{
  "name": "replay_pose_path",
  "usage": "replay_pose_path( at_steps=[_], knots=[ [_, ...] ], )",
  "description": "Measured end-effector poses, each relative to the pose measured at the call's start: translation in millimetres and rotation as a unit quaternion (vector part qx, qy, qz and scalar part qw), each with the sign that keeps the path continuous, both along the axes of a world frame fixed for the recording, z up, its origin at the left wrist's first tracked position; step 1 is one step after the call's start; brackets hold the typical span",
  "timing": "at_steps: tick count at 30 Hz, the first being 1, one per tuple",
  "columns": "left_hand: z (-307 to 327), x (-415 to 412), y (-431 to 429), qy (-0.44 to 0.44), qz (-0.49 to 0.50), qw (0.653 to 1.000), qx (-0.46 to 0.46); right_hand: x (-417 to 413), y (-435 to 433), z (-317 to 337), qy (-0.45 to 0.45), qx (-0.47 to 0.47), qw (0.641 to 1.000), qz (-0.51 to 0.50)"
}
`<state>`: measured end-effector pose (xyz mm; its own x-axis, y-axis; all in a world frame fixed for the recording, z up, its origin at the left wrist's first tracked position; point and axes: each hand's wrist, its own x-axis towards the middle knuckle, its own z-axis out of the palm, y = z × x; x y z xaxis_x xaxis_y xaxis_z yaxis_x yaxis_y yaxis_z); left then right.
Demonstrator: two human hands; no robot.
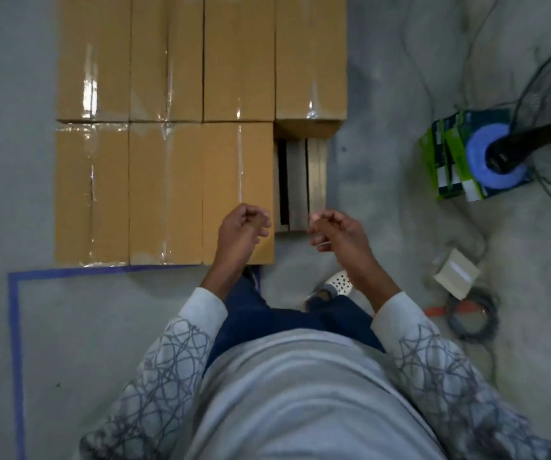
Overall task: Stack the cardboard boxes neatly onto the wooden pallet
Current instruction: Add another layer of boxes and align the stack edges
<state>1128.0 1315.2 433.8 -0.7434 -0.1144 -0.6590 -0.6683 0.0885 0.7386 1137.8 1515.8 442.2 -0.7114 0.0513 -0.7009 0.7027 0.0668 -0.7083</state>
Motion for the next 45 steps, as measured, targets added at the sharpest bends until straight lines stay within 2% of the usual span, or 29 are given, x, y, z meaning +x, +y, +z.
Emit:
replay_pose_path(
  at_steps=[4,7,10,12,16,18,23,27,31,34,36,38,41,45],
  knots=[
    [16.4,34.7,73.4,0.041,-0.084,0.995,-0.017,39.4,80.1,22.0,0.017,0.044,0.997,0.054],
    [15.6,57.4,133.8,0.047,-0.132,0.990,-0.025,63.6,139.4,32.5,0.023,0.060,0.996,0.054],
    [16.2,61.9,189.5,0.050,-0.229,0.972,-0.024,80.6,189.3,36.9,0.033,0.088,0.995,0.042],
    [17.0,59.2,218.1,0.084,-0.318,0.943,-0.044,88.8,214.9,35.7,0.053,0.121,0.991,0.033],
    [15.0,52.9,255.2,0.155,-0.494,0.842,-0.152,93.2,245.9,26.7,0.068,0.206,0.973,0.082],
    [9.0,51.2,266.2,0.133,-0.528,0.829,-0.130,88.2,252.7,16.8,0.062,0.202,0.972,0.099],
    [-9.4,11.0,297.4,0.017,-0.456,0.889,-0.018,70.4,268.0,-5.9,0.051,0.167,0.975,0.134],
    [-27.2,-47.1,338.4,0.034,-0.450,0.892,-0.006,19.4,304.8,-6.6,0.010,0.106,0.991,0.081],
    [-32.6,-143.1,370.6,0.054,-0.457,0.888,0.016,-79.9,351.9,-9.0,0.005,0.123,0.992,0.017],
    [-23.3,-238.1,380.3,0.141,-0.382,0.913,-0.024,-171.8,377.6,-3.3,0.018,0.133,0.991,-0.009],
    [-11.5,-296.2,379.3,0.167,-0.321,0.931,-0.037,-232.2,386.0,9.2,0.036,0.136,0.990,-0.007],
    [-1.6,-344.6,374.9,0.161,-0.279,0.946,-0.046,-285.7,388.6,22.6,0.054,0.125,0.991,-0.007],
    [8.0,-395.9,367.7,0.145,-0.266,0.951,-0.060,-344.8,388.6,33.6,0.068,0.127,0.989,0.015],
    [7.8,-440.9,363.9,0.097,-0.256,0.960,-0.058,-410.3,389.0,32.1,0.031,0.100,0.991,0.086]
  ],
)
